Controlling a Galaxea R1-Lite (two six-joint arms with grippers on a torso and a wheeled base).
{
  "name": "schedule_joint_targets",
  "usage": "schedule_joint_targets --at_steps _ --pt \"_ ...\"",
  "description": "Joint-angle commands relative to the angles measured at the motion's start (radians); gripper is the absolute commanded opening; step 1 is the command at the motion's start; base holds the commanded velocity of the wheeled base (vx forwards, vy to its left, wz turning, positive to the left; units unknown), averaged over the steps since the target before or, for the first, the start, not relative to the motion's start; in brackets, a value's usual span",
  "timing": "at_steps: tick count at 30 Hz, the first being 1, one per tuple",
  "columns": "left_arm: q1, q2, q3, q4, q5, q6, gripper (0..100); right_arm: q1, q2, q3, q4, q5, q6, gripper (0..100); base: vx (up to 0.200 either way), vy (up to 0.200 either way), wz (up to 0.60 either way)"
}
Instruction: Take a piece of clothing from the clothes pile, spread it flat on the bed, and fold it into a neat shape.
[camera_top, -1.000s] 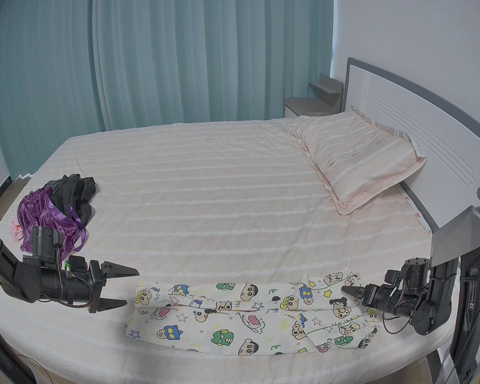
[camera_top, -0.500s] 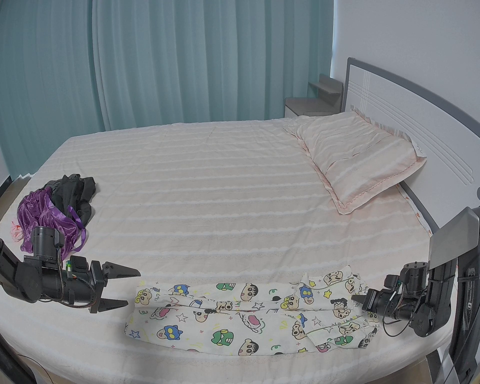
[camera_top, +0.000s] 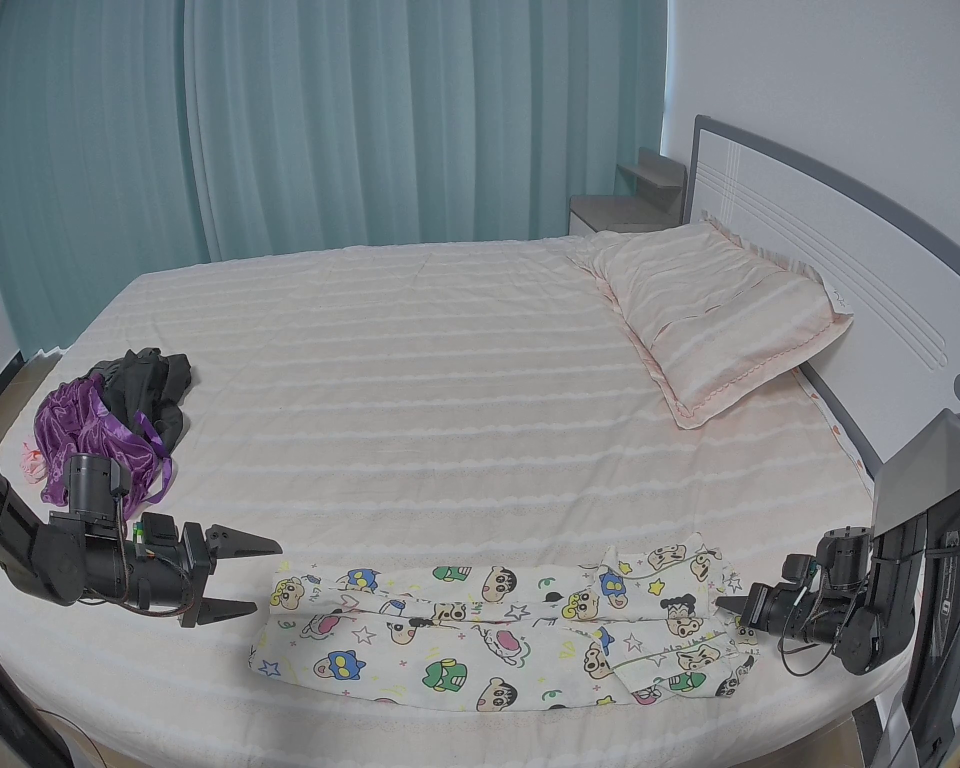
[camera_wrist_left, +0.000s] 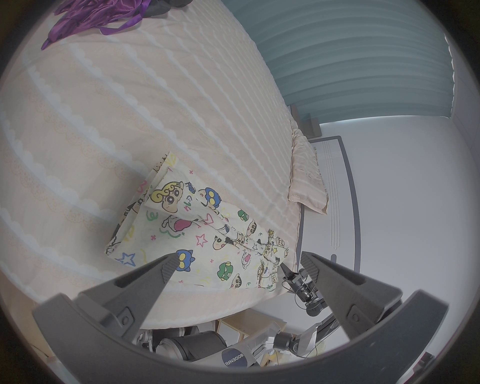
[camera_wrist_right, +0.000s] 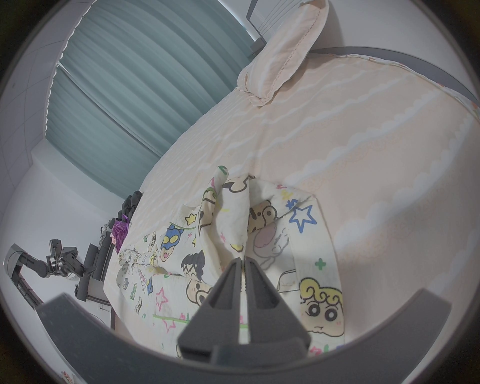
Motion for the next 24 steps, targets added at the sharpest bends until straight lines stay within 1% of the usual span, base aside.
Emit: schedule_joint_targets --at_steps 1,4,9,12,15,20,24 --pt "0.001 0.005 0.0 0.0 0.0 -0.001 100 -0.004 -0.004 0.001 -0.013 0.004 -0.005 100 0.0 0.0 0.0" --pt "0.001 0.005 0.0 -0.001 0.0 -0.001 100 -0.006 -0.014 0.006 -0.013 0.012 -0.007 100 0.0 0.0 0.0" --pt "0.001 0.005 0.0 -0.001 0.0 -0.001 100 -0.001 -0.003 -0.011 -0.015 0.062 -0.01 100 0.0 0.0 0.0" --pt "0.001 0.005 0.0 -0.001 0.0 -0.001 100 0.016 0.014 -0.056 -0.013 0.064 -0.008 100 0.0 0.0 0.0" --pt "0.001 0.005 0.0 -0.001 0.0 -0.001 100 0.047 0.036 -0.07 -0.013 0.059 -0.005 100 0.0 0.0 0.0" --pt "-0.001 0.005 0.0 0.0 0.0 -0.002 100 0.073 0.057 -0.108 -0.013 0.056 -0.008 100 0.0 0.0 0.0" --pt "0.001 0.008 0.0 0.0 0.0 -0.002 100 0.094 0.056 -0.103 -0.013 0.048 -0.008 100 0.0 0.0 0.0"
